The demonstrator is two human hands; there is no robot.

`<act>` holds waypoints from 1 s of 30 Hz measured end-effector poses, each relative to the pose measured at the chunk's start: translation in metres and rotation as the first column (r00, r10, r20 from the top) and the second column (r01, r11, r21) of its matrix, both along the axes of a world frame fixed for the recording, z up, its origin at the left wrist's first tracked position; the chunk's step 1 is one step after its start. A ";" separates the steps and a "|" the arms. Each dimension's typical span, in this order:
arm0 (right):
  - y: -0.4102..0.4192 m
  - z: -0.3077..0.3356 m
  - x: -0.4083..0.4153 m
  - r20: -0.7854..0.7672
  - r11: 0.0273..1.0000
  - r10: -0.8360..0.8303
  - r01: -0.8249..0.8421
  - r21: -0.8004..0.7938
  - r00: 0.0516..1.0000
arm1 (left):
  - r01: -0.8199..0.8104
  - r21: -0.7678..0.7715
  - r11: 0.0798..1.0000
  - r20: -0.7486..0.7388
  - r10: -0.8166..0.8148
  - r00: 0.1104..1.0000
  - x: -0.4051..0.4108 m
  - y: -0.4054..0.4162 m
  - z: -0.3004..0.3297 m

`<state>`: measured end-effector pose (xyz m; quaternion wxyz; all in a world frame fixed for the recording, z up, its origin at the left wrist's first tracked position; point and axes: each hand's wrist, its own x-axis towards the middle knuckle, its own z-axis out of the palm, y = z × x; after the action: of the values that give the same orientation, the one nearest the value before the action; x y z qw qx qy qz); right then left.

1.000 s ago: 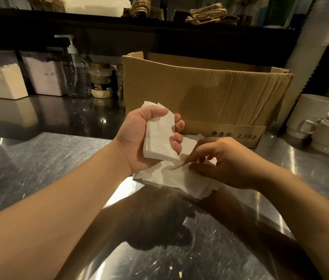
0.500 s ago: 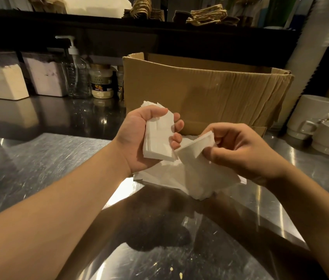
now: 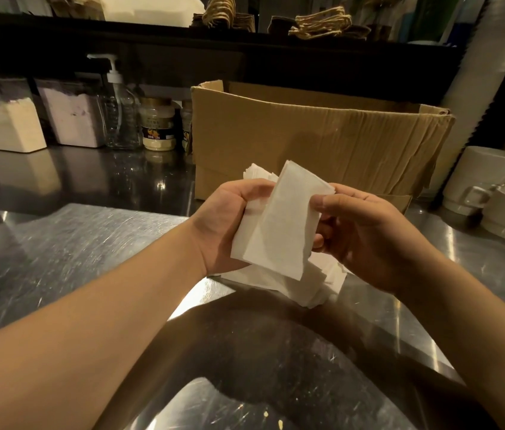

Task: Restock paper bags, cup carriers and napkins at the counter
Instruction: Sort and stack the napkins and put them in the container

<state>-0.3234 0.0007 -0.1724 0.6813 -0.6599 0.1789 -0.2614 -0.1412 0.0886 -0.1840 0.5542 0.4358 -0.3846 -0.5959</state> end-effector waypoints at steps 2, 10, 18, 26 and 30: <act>0.001 -0.001 0.002 -0.001 0.999 -0.012 0.012 0.040 1.000 | 0.007 -0.021 1.000 0.004 -0.007 1.000 -0.001 0.000 -0.001; 0.004 -0.004 0.007 -0.062 0.991 -0.133 0.133 -0.017 0.989 | -0.047 -0.062 0.997 0.157 0.056 0.986 -0.005 -0.001 0.001; 0.010 -0.014 0.013 -0.021 0.851 -0.384 0.345 -0.397 0.923 | -0.035 0.012 0.999 0.083 0.034 0.996 -0.005 0.001 0.000; 0.011 -0.017 0.010 -0.090 0.555 -0.310 0.103 -0.825 0.947 | -0.015 0.047 0.999 -0.088 0.019 0.996 -0.003 0.001 0.003; 0.007 -0.014 0.008 0.067 0.559 -0.368 0.278 -0.781 0.927 | -0.063 0.021 0.998 -0.229 0.066 0.971 0.001 0.002 0.008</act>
<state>-0.3158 0.0082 -0.1866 0.2580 -0.8570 0.2011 -0.3982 -0.1400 0.0906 -0.1761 0.6108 0.3802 -0.2996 -0.6266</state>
